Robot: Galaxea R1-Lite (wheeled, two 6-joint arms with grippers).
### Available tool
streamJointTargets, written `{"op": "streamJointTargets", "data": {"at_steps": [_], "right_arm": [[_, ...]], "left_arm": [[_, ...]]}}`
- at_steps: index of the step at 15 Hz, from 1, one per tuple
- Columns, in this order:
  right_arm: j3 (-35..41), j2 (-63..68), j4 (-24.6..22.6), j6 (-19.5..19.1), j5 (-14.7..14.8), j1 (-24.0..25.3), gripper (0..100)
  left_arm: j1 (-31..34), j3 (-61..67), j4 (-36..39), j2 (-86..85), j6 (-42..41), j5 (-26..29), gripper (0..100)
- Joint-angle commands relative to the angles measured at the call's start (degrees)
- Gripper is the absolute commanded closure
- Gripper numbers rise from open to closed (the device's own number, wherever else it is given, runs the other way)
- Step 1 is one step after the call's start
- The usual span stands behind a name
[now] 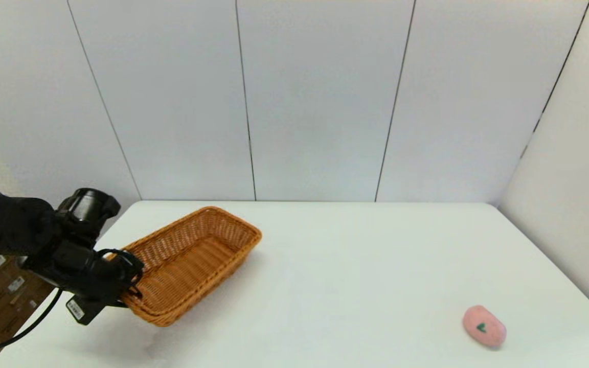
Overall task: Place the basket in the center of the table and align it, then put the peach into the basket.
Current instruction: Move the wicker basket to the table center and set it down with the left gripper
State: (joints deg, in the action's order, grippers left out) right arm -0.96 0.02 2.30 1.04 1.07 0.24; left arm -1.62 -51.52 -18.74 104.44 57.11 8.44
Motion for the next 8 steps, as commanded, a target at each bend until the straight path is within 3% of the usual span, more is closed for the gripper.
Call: {"op": "streamJointTargets", "data": {"at_steps": [1, 3, 6, 8], "right_arm": [[0.0, -0.1, 0.0, 0.1, 0.0, 0.0, 0], [0.0, -0.1, 0.0, 0.1, 0.0, 0.0, 0], [0.0, -0.1, 0.1, 0.1, 0.0, 0.0, 0], [0.0, -0.1, 0.1, 0.0, 0.0, 0.0, 0]], "left_arm": [[-12.2, -1.9, -1.7, -8.9, -3.8, 0.3, 100], [-14.6, -4.8, -1.7, -6.3, -5.3, 1.8, 100], [-16.7, -7.7, -1.7, -1.4, -8.5, 10.1, 100], [-19.0, -8.6, -1.1, 2.6, -8.9, 10.5, 100]]}}
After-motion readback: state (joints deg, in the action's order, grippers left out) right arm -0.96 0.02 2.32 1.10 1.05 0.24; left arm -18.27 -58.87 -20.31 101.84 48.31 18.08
